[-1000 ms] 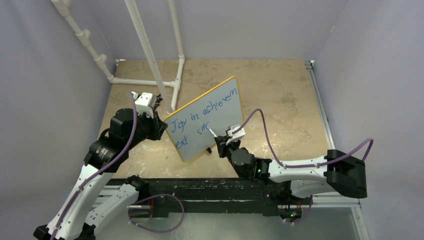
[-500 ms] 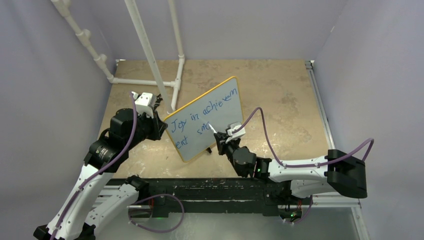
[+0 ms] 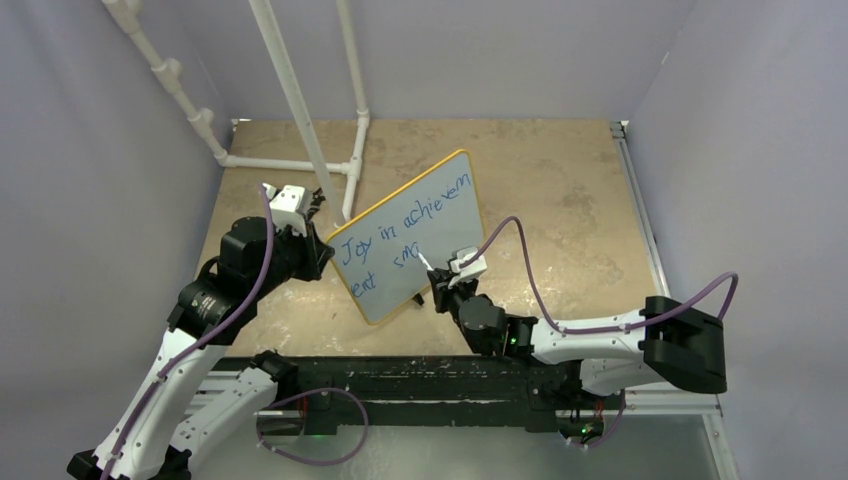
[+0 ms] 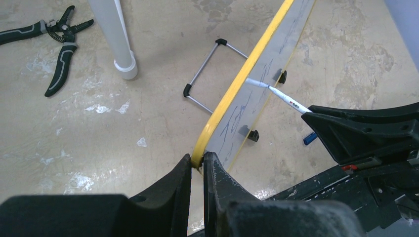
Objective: Write a sentence on the whiteboard
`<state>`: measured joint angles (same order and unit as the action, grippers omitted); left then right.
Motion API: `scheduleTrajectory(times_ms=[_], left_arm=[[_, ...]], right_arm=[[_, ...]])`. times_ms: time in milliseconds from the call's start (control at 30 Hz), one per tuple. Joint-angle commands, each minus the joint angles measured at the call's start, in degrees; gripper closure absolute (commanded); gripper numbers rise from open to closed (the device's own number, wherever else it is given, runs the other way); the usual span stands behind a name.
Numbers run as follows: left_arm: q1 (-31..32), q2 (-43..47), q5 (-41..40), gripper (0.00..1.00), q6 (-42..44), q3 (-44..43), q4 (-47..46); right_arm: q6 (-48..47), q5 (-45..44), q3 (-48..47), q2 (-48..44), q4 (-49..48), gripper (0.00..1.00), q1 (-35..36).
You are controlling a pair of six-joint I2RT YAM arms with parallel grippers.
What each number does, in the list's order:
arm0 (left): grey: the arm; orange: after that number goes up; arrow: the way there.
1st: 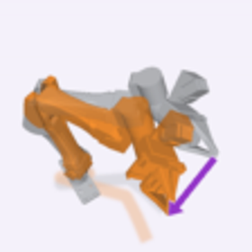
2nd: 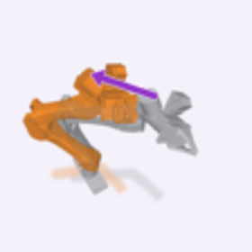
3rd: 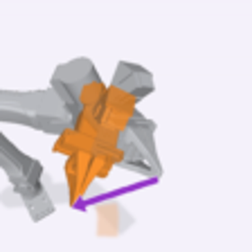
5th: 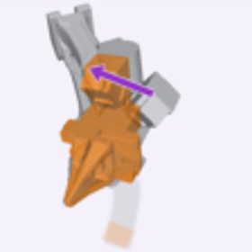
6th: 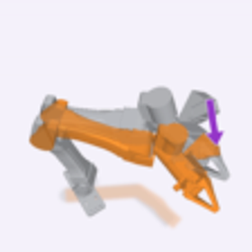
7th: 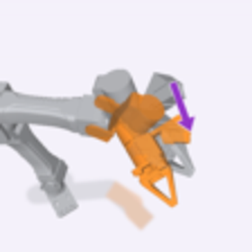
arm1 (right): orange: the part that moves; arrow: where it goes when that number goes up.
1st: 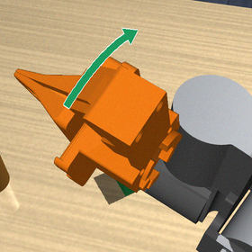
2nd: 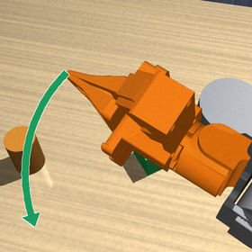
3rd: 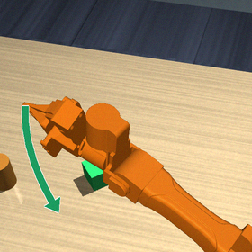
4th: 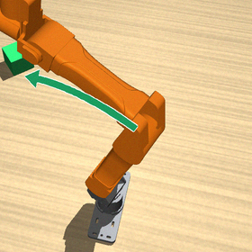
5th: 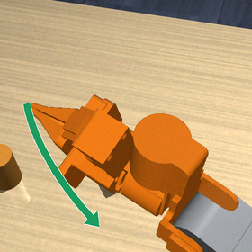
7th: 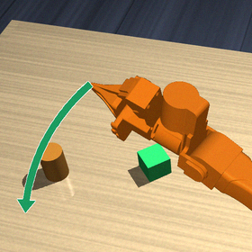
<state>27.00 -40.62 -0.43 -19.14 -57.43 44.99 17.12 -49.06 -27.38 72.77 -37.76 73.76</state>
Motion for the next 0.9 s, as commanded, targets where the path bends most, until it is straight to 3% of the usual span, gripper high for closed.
scheduleTrajectory(times_ms=[0, 867], left_arm=[[-0.1, 0.1, -0.1, 1.0, -0.9, -1.9, -0.3], [-0.1, 0.0, 0.1, 1.0, -1.1, -1.7, -0.4]], right_arm=[[4.3, -1.2, -0.6, 0.6, 2.2, 1.0, -0.4], [3.2, -3.9, -1.3, -3.5, 4.0, 1.0, -1.3]])
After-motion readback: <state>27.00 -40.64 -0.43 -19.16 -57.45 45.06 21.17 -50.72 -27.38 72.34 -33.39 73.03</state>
